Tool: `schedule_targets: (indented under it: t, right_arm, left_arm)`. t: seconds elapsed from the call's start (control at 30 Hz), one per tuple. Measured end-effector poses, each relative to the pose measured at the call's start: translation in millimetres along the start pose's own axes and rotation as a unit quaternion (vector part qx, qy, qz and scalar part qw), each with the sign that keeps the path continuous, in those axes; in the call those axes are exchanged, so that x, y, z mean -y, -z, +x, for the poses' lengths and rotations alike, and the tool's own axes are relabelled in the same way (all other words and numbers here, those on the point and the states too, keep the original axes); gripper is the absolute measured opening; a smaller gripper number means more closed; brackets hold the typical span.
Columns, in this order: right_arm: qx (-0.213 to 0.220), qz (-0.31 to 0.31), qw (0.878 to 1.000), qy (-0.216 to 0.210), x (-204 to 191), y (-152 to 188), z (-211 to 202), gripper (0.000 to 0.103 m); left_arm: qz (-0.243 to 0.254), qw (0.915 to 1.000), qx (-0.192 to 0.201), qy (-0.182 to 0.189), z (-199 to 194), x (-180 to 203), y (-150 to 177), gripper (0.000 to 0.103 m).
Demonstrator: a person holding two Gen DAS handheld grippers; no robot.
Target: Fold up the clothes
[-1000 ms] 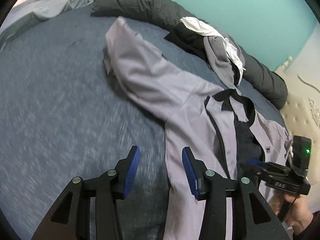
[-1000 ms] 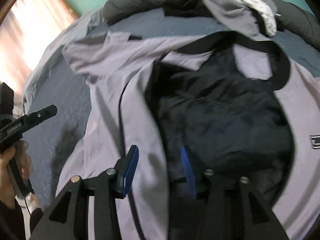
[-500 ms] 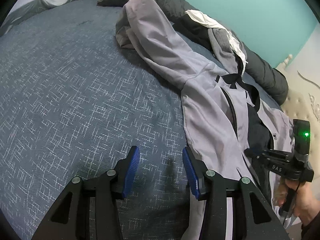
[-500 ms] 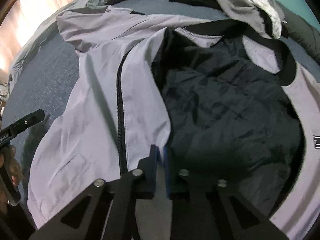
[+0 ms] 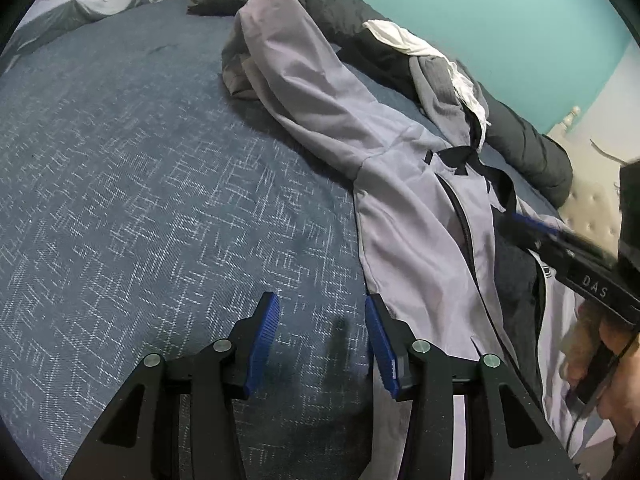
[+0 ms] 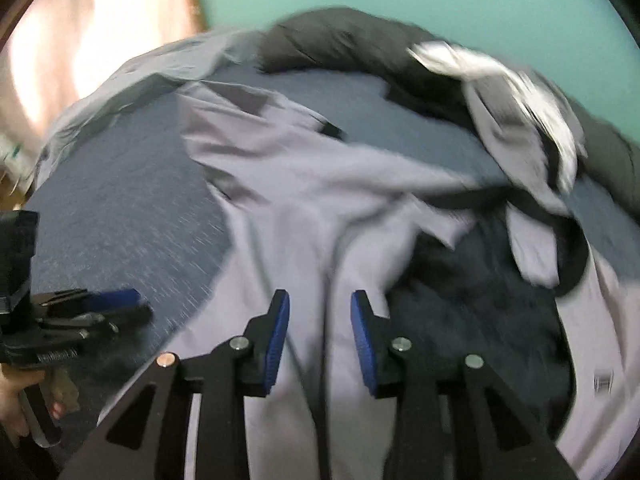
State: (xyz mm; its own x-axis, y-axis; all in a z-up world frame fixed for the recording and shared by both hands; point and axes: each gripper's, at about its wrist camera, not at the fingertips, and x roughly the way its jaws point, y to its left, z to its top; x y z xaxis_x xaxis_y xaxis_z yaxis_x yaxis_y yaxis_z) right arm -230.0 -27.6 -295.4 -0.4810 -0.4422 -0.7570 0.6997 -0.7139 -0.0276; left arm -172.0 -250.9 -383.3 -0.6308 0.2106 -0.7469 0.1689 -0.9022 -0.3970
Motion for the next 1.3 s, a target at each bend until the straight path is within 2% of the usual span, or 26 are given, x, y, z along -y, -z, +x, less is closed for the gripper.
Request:
schedule_targets:
  t: [0.07, 0.17, 0.3, 0.33, 0.43, 0.57, 0.7, 0.9, 1.03, 1.1, 1.13, 1.23, 1.3]
  right_arm:
    - [-0.022, -0.024, 0.999, 0.027, -8.2, -6.2, 14.6, 0.037]
    - [-0.061, -0.026, 0.996, 0.067, -4.2, -8.6, 42.4, 0.038]
    - [-0.097, -0.01, 0.992, 0.076, 13.7, -0.4, 62.4, 0.037]
    - [-0.103, -0.003, 0.992, 0.077, 19.3, 2.3, 65.1, 0.031]
    - [-0.093, 0.048, 0.993, 0.052, 43.8, 9.4, 59.4, 0.015]
    - [-0.06, 0.129, 0.989, 0.024, 81.5, 18.4, 39.8, 0.01]
    - [-0.033, 0.194, 0.98, 0.035, 123.3, 32.4, 16.7, 0.009]
    - [-0.059, 0.271, 0.959, 0.066, 167.3, 63.6, 9.3, 0.009]
    - [-0.101, 0.25, 0.96, 0.079, 168.5, 69.7, 15.0, 0.008]
    - [-0.09, 0.25, 0.961, 0.081, 170.5, 65.9, 8.0, 0.012]
    - [-0.078, 0.248, 0.962, 0.087, 171.5, 62.1, 2.8, 0.016]
    - [-0.027, 0.236, 0.967, 0.087, 172.5, 41.7, -11.5, 0.039]
    - [-0.011, 0.215, 0.974, 0.068, 165.7, 21.7, -9.3, 0.04]
  left_arm:
    - [-0.001, 1.0, -0.001, 0.003, 0.5, 0.2, 0.5, 0.049]
    - [0.001, 1.0, 0.0, 0.0, 1.5, -0.1, 0.2, 0.049]
    - [-0.007, 1.0, -0.003, 0.004, 3.5, -4.1, 0.3, 0.049]
    - [-0.008, 1.0, -0.003, 0.003, 3.6, -4.5, 0.7, 0.049]
    - [-0.008, 1.0, -0.006, 0.003, 5.2, -4.4, 2.5, 0.049]
    - [-0.006, 0.9999, -0.011, 0.003, 8.2, -2.5, 5.0, 0.05]
    - [-0.003, 0.9999, -0.012, 0.003, 8.7, 0.3, 6.7, 0.051]
    - [0.0, 0.9999, -0.013, 0.0, 8.9, 3.1, 7.3, 0.051]
    - [0.0, 0.9998, -0.017, 0.001, 11.1, 4.1, 9.1, 0.051]
    - [0.001, 0.9998, -0.018, 0.001, 11.4, 6.1, 8.9, 0.052]
    - [0.001, 0.9998, -0.017, 0.001, 11.9, 7.4, 8.6, 0.052]
    - [0.003, 0.9998, -0.017, 0.001, 12.9, 10.9, 8.2, 0.053]
    - [0.005, 0.9998, -0.018, 0.001, 12.7, 10.8, 8.9, 0.053]
